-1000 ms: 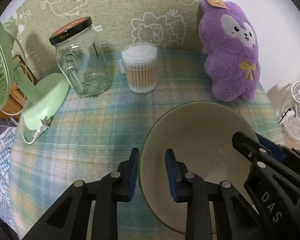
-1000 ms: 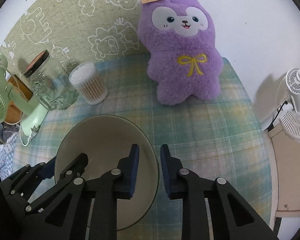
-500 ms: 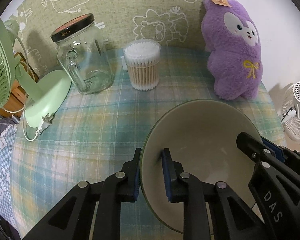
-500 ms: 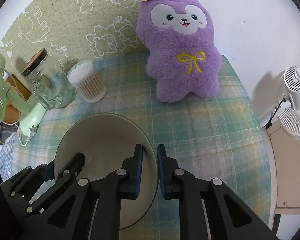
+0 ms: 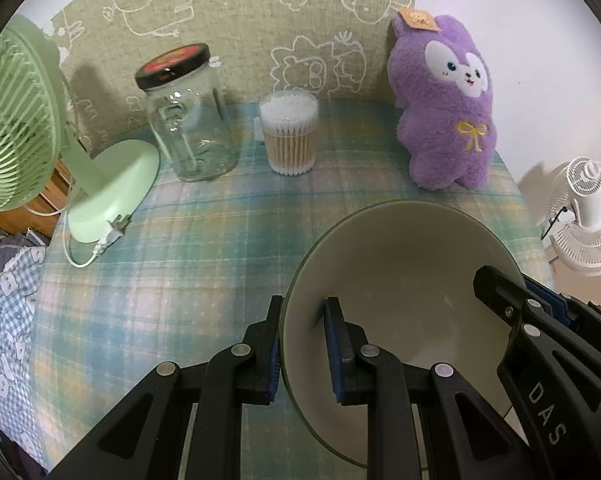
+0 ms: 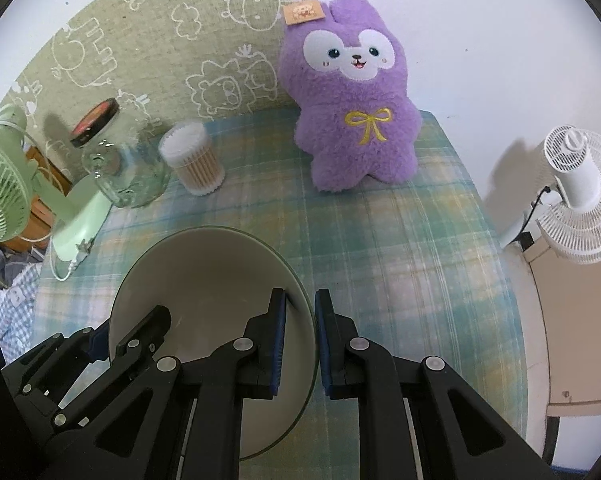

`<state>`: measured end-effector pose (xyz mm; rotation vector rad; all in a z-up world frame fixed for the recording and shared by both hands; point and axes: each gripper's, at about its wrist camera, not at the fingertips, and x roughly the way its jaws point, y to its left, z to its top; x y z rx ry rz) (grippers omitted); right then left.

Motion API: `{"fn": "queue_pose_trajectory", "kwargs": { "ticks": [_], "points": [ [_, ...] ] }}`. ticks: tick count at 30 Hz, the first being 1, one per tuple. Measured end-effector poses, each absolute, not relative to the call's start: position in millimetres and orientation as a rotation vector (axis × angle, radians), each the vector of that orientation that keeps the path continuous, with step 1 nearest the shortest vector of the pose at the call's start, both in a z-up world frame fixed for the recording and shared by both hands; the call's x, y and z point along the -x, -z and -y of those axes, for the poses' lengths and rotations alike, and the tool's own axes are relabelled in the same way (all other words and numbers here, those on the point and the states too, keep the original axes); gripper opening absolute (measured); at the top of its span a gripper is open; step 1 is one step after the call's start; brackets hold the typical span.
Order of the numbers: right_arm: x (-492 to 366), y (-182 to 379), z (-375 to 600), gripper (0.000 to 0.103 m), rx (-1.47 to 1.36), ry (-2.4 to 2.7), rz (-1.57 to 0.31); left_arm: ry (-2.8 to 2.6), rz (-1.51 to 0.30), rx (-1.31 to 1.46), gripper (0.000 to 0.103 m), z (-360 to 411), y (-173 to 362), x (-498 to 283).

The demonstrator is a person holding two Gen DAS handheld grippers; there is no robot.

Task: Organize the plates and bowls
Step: 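Lift the bowl by its rim with both tools and carry it toward the plates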

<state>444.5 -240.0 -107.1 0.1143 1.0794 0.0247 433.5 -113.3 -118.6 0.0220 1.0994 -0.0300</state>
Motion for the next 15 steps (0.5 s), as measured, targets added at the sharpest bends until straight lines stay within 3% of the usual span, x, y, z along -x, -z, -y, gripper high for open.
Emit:
{"fn": "queue_pose_trajectory", "kwargs": {
  "ticks": [15],
  "points": [
    [-381,50,217,0.018,-0.135,0.004,-1.029,0.048,-1.039,-0.032,0.017,90,65,-376]
  ]
}}
